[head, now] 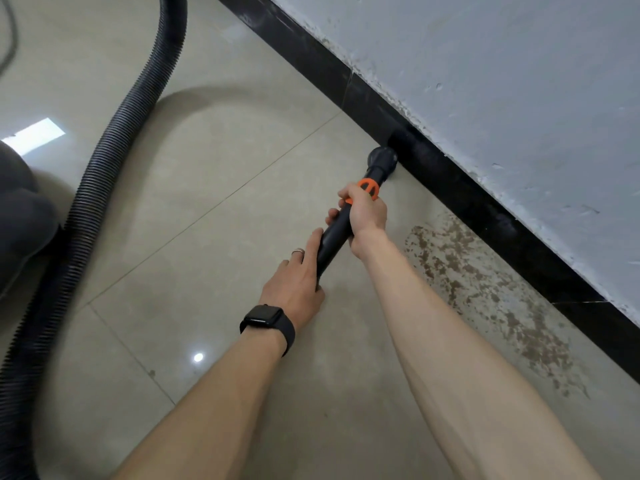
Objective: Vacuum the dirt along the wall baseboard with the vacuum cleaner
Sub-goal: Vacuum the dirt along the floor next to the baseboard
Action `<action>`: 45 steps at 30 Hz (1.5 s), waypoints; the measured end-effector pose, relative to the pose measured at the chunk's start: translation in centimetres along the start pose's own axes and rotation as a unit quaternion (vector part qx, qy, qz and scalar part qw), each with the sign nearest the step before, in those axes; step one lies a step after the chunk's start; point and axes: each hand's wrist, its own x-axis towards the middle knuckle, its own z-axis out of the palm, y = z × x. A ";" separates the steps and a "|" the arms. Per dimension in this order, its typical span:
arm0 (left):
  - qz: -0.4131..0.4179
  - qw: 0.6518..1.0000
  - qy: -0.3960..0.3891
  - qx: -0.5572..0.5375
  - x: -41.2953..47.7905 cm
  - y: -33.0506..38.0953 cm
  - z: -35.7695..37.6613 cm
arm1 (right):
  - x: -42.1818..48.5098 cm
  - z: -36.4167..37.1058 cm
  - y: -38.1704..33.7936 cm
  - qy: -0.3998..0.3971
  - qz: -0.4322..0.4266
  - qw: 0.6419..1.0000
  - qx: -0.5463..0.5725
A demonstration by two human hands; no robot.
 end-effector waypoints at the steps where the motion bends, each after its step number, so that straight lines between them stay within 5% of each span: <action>1: 0.000 1.000 -0.008 -0.021 0.2 -0.2 -0.6 | 0.1 0.4 -0.1 0.000 -0.004 1.000 -0.017; 10: 0.025 0.998 -0.056 0.032 -3.4 -2.8 -1.7 | -4.1 -0.2 3.2 0.031 -0.005 0.999 -0.018; 25: 0.127 0.951 -0.145 0.242 -13.0 -9.1 -2.9 | -16.1 -2.7 12.3 0.119 0.025 0.979 0.163; 33: 0.143 0.942 -0.132 0.273 -13.5 -6.9 -1.8 | -14.9 -3.6 11.2 0.200 0.033 0.970 0.136; 45: 0.162 0.939 -0.071 0.294 -11.6 -4.5 0.2 | -12.2 -5.2 8.6 0.168 0.031 0.976 0.138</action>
